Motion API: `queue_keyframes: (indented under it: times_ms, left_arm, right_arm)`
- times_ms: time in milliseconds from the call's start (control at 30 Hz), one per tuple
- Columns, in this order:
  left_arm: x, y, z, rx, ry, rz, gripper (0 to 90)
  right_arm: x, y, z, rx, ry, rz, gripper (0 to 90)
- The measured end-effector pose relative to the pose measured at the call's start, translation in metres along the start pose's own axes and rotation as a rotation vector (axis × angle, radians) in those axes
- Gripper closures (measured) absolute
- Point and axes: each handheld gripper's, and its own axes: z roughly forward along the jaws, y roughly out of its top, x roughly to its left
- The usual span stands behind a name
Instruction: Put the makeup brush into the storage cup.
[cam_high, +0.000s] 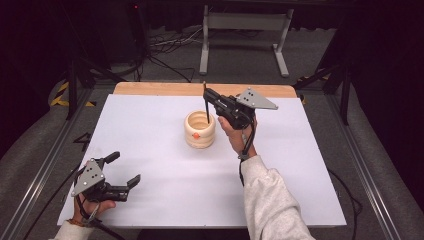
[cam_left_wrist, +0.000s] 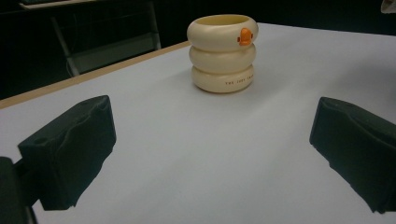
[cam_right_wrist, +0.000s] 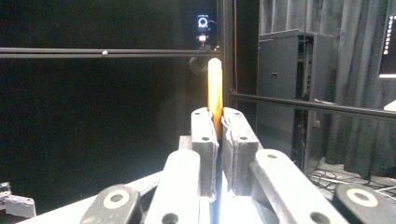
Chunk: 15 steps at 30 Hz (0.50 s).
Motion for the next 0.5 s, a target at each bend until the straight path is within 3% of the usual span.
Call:
queue_keyframes:
  times_ms: [500]
  left_arm:
    - [-0.001,-0.001,-0.0022,0.0,-0.006,0.002,1.3]
  right_arm:
    - [-0.0046,-0.0107,0.0082,0.017,-0.005,0.028,84.5]
